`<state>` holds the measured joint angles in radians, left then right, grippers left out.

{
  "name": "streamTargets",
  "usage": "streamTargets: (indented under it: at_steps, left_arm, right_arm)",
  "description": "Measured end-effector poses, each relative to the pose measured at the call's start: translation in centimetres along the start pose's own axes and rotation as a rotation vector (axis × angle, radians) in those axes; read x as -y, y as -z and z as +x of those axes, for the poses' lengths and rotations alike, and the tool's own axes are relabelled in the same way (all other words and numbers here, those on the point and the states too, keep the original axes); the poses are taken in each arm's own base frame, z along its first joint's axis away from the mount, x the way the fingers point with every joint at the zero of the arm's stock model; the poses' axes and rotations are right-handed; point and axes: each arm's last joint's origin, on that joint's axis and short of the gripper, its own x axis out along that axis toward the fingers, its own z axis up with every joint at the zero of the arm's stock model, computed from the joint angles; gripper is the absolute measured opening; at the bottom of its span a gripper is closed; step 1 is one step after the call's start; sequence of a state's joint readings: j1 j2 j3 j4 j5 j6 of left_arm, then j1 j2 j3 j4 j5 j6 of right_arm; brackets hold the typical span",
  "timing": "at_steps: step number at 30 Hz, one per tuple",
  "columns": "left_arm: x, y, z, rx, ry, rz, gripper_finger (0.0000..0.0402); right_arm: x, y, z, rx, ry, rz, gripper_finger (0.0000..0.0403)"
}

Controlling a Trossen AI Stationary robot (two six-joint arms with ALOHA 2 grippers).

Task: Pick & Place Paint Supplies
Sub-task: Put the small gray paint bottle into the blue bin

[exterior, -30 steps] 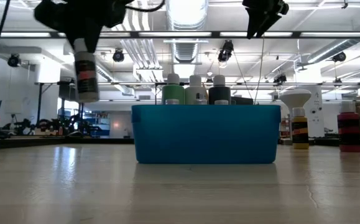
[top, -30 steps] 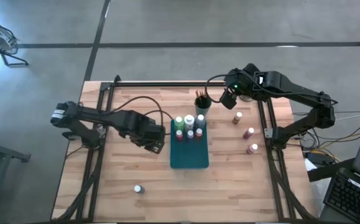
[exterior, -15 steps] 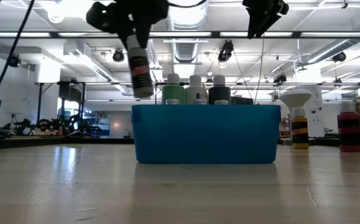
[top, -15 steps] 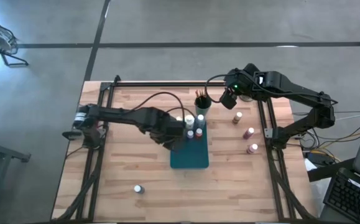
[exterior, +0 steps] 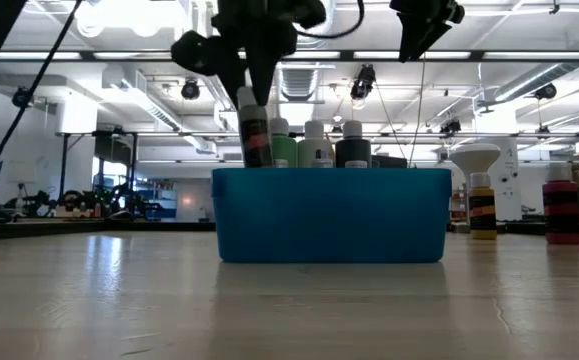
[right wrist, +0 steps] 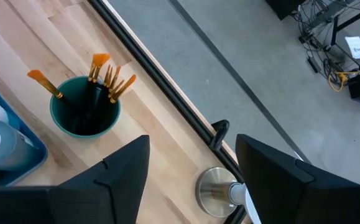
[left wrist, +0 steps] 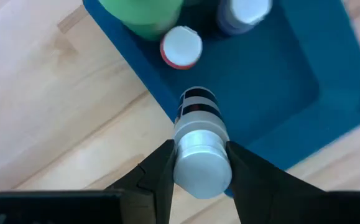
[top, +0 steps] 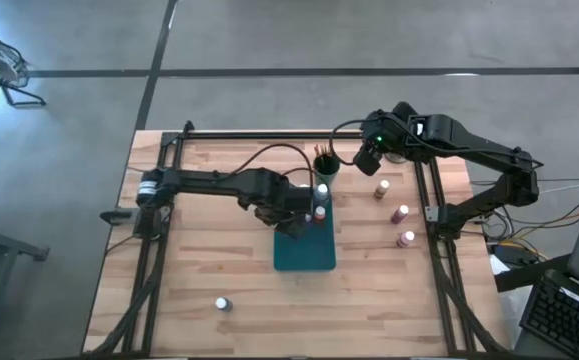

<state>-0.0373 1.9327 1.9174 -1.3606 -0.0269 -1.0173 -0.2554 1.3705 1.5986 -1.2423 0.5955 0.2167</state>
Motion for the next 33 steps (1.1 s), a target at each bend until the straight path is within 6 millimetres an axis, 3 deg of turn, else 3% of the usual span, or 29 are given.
streamTargets:
  at_steps: [12, 33]
  left_arm:
    - [0.8, -0.9, 2.7, 0.0, -0.017, 0.038, 0.0131]
    - [0.3, -1.1, 6.5, -0.041, -0.083, 0.061, 0.0131]
  right_arm:
    - [0.0, 0.0, 0.0, 0.0, 0.0, 0.0, 0.0227]
    - [0.0, 0.0, 0.0, 0.0, 0.0, 0.0, 0.0298]
